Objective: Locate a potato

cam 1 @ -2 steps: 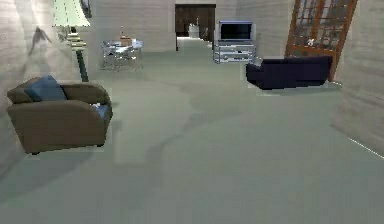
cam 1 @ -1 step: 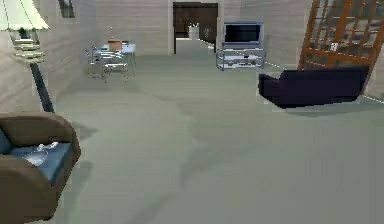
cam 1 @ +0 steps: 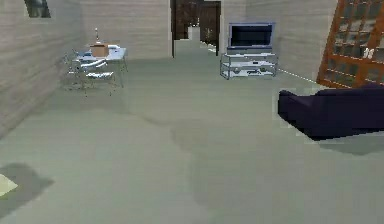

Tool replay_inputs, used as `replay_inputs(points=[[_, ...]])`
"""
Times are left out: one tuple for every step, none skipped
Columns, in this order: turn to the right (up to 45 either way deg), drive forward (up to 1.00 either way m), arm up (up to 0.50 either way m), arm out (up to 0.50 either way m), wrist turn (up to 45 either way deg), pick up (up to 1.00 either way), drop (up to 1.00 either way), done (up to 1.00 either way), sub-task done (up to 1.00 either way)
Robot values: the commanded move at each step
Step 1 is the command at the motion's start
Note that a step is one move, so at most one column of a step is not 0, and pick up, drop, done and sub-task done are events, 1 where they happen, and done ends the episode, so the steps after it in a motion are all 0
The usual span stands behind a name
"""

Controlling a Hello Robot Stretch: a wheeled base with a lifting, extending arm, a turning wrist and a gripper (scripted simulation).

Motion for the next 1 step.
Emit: replay_inputs(points=[[0.0, 1.00, 0.00, 0.00, 0.0, 0.00, 0.00, 0.00, 0.00]])
